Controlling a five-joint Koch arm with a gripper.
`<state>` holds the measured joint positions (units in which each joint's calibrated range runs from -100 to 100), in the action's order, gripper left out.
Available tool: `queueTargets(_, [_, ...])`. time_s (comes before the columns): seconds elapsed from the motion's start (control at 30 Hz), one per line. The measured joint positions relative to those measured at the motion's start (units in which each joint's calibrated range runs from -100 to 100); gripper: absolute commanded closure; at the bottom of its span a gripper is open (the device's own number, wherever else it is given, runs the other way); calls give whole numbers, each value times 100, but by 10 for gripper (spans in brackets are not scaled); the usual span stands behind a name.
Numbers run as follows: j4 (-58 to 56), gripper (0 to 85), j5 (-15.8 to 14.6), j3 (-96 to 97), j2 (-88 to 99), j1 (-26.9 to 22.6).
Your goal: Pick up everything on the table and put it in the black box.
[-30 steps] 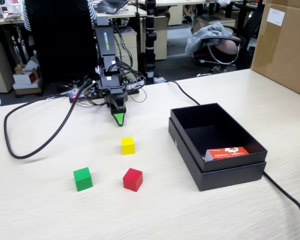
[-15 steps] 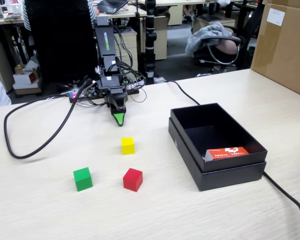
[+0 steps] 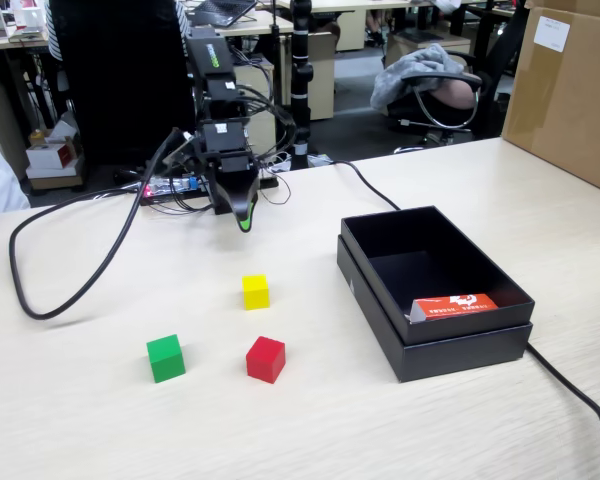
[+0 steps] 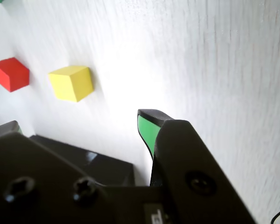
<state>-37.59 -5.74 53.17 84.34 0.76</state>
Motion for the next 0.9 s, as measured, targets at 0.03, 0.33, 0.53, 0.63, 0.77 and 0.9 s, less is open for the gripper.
queueTargets(0.03, [-147,380,-20,-292,-246,-5])
queueTargets(0.33, [-1719,379,-39,-2976,-3650,63])
queueTargets(0.53, [-2184,379,-29,-4135,-5359,93])
queueTargets(0.63, [-2331,379,-29,-4391,-6045,98])
queueTargets(0.77, [-2346,379,-24,-4701,-6848,93])
queueTargets(0.9, [-2346,379,-24,-4929,-7456,93])
